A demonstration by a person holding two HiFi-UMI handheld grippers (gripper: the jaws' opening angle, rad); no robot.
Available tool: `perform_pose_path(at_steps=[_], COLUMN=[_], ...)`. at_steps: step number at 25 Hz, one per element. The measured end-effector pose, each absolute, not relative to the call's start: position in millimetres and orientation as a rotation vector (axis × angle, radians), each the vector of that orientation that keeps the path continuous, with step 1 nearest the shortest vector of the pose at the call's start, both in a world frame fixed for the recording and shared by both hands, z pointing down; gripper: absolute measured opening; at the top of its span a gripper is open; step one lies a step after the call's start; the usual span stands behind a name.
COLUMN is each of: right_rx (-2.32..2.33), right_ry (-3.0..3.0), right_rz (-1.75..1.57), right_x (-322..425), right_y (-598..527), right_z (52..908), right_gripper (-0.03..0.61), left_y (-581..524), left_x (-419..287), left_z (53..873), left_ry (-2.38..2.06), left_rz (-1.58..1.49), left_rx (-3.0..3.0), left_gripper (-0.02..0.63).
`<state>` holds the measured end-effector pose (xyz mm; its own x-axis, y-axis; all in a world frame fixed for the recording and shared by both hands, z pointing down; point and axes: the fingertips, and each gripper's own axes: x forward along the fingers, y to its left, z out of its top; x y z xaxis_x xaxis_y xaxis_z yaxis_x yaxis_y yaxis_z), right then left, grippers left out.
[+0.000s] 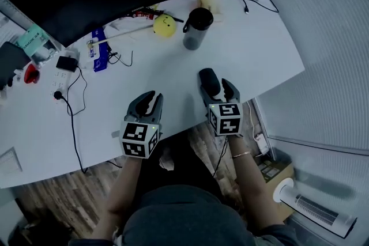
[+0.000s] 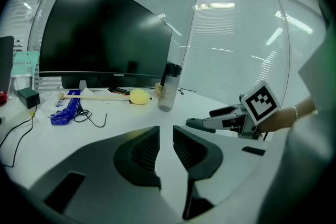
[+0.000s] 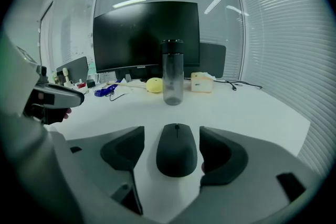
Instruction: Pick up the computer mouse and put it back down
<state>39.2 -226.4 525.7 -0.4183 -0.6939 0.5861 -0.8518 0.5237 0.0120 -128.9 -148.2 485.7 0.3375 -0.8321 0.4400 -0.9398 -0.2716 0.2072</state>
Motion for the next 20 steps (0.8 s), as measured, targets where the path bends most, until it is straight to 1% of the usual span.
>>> perform_pose_path(at_steps=[3,11,15,20], right_rx=[1.221,1.168,1.143,1.129], right_ry=[-2.218,-2.172,-2.143,-2.105], right_rz=[0.373,0.393,0.393,0.435], right_x=[36.8,33.4,31.6,34.0], right_y=[-234.0,-246.1,-246.7,-247.7], right_z=[534.0,555.2,563.6,573.1], right_gripper=[0.329,0.336,0.331,0.301], left_y=[-148.7,-145.8,-143.0,-140.6], left_x=[-128.9,-135.0,-140.4,-143.0], left_z=[489.7,496.5,498.6,500.1], left_ry=[-1.578,-1.637,-1.66,-1.677], left_rz=[0.347,0.337,0.327,0.319], left_rx=[2.146,2.073,2.047,2.025], left_gripper=[0.069,0.069,0.069,0.069])
